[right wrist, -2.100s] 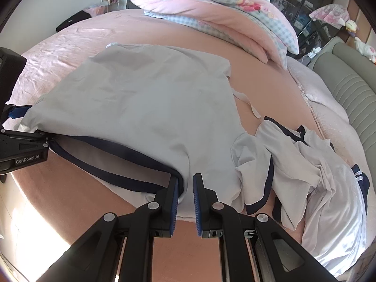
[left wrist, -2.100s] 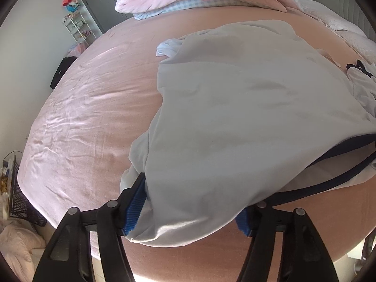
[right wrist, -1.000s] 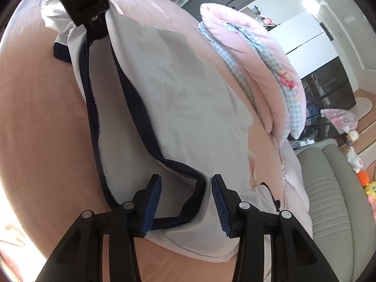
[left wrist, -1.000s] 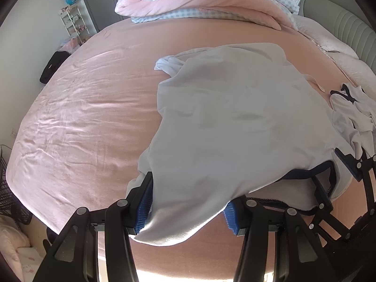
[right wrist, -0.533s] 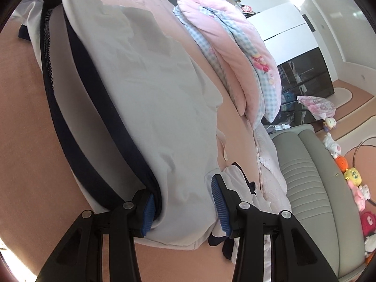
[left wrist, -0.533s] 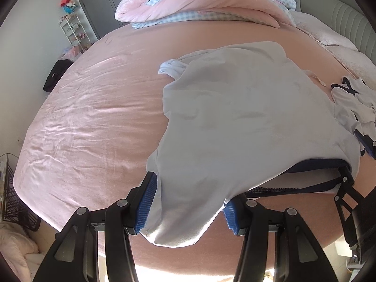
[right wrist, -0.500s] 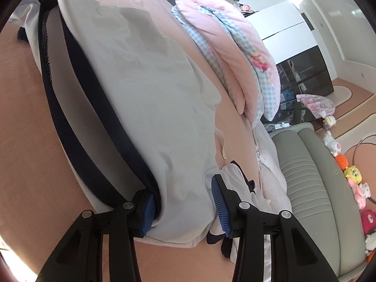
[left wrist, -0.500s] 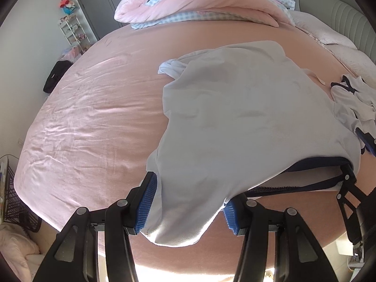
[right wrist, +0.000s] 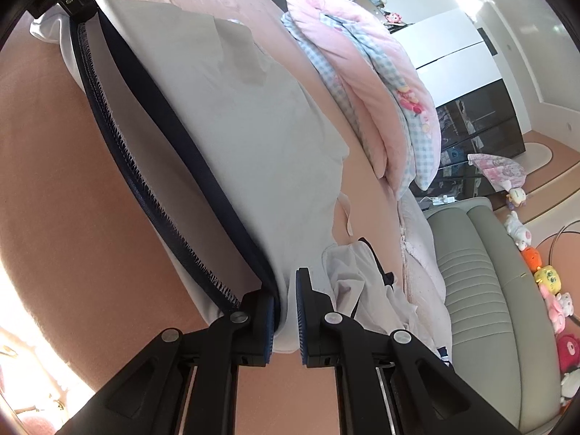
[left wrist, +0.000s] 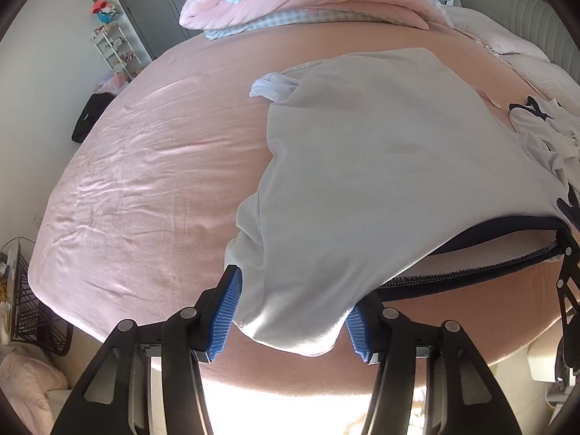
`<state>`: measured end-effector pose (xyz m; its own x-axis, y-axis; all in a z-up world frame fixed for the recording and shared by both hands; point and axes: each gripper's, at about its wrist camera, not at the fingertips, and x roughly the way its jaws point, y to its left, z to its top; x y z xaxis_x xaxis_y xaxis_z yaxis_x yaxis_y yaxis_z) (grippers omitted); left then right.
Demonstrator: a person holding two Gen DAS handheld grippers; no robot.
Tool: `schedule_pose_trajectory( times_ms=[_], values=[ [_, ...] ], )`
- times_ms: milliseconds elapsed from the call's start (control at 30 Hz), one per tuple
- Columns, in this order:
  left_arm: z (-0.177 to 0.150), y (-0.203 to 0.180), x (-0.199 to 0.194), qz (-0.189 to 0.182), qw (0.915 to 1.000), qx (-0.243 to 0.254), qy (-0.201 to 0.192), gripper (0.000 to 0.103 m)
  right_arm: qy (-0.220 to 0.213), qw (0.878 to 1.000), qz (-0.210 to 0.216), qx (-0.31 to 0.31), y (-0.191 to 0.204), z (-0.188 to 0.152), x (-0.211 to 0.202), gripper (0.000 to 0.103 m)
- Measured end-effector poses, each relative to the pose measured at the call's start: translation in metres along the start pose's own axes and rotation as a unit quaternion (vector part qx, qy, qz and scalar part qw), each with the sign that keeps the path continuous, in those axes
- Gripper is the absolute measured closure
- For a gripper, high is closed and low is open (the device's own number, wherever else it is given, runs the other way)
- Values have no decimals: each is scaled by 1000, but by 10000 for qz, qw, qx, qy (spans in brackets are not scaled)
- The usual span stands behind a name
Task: Fold clothes
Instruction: 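Fold the held hem up over the shirt body with both grippers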
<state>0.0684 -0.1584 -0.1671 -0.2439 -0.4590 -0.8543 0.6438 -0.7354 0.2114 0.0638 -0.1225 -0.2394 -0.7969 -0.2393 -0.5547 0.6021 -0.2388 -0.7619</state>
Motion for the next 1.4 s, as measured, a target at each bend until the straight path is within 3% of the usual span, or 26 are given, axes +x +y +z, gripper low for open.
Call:
schedule_pose_trajectory(
  times_ms=[533, 767, 1000, 1067, 1133, 1267, 1400],
  values=[
    [-26, -9, 5, 64, 9992, 216, 336, 51, 125, 9988, 443, -159, 10, -24, -7, 96],
    [-41, -9, -3, -235, 9993, 243, 184, 51, 14, 9987, 425, -270, 17, -36, -13, 96],
    [-49, -5, -12, -822, 9965, 159, 47, 51, -72, 9983, 578, 79, 9, -33, -12, 96],
    [-49, -1, -13, -769, 9970, 98, 54, 51, -60, 9980, 613, 128, 6, -32, -11, 96],
    [-49, 2, -14, -714, 9974, 54, 56, 51, -94, 9982, 566, 164, 2, -33, -12, 94],
    [-50, 6, -15, -543, 9984, 92, 90, 51, -138, 9989, 408, 210, -6, -35, -13, 75],
    [-47, 8, -20, -594, 9982, 73, 70, 51, -114, 9982, 492, 331, -12, -34, -13, 74]
  ],
)
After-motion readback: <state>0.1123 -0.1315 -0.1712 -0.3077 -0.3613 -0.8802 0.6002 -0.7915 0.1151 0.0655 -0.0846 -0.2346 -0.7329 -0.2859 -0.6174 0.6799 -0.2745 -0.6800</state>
